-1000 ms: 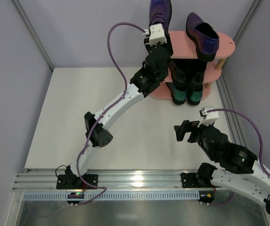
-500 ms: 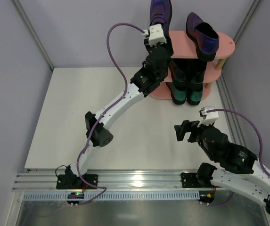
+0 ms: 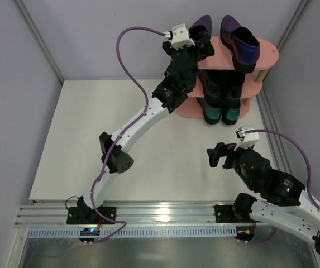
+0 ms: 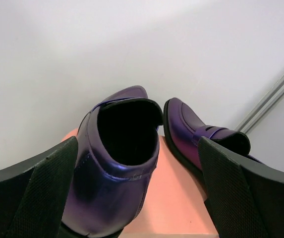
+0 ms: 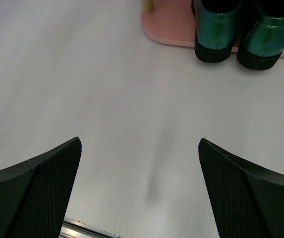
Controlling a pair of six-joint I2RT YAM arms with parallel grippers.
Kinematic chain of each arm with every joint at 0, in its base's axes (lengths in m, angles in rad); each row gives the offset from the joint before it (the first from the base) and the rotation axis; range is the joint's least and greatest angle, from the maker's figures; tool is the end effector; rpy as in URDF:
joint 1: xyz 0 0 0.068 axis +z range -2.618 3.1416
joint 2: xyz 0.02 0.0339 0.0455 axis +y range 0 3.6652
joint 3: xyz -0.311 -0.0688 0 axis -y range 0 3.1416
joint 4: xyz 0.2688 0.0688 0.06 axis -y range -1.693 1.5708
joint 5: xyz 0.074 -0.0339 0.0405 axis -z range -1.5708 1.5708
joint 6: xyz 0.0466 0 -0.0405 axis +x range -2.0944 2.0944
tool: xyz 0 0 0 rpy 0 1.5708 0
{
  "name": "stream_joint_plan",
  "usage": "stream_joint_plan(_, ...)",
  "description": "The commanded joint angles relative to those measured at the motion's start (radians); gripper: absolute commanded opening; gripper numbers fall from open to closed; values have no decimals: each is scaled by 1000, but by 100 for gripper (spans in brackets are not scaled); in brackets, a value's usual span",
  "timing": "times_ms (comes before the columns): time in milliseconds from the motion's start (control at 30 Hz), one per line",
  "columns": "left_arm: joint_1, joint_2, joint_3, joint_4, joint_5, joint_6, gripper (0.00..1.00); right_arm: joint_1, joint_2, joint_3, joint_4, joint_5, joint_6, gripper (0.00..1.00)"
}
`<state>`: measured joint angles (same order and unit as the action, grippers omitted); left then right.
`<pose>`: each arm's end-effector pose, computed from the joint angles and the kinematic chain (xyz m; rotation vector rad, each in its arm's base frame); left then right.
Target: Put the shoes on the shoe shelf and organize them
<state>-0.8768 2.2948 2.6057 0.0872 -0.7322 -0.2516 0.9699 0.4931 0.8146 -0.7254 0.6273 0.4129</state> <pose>0.3845 -0.4134 0.5280 -0.2715 1.2685 -0.5404 0.0705 0.0545 0.3587 -0.1288 1.9029 0.3190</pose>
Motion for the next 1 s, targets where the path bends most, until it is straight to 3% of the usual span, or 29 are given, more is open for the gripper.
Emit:
stream_joint_plan(0,-1,-44,40,83,31,3,100,6,1,34,40,25,-20,100)
stream_joint_plan(200,-5,-129,11,79,59,52,100,7,2,46,21,46,-22,100)
stream_joint_plan(533,15,-397,-303,83,20,215,100,7,30,67,-8,61,-16,100)
stream_joint_plan(633,83,-448,-358,16,71,119,100,7,47,74,-16,60,-2,100)
stream_joint_plan(700,183,-465,-375,-83,157,-48,98,7,50,77,-26,57,3,100)
stream_joint_plan(833,343,-462,-383,-176,384,-254,61,7,50,81,-39,51,13,100)
stream_joint_plan(867,373,-439,-375,-190,431,-290,47,7,48,84,-43,54,15,100)
stream_joint_plan(967,456,-358,-317,-204,640,-392,31,7,39,92,-42,57,15,100)
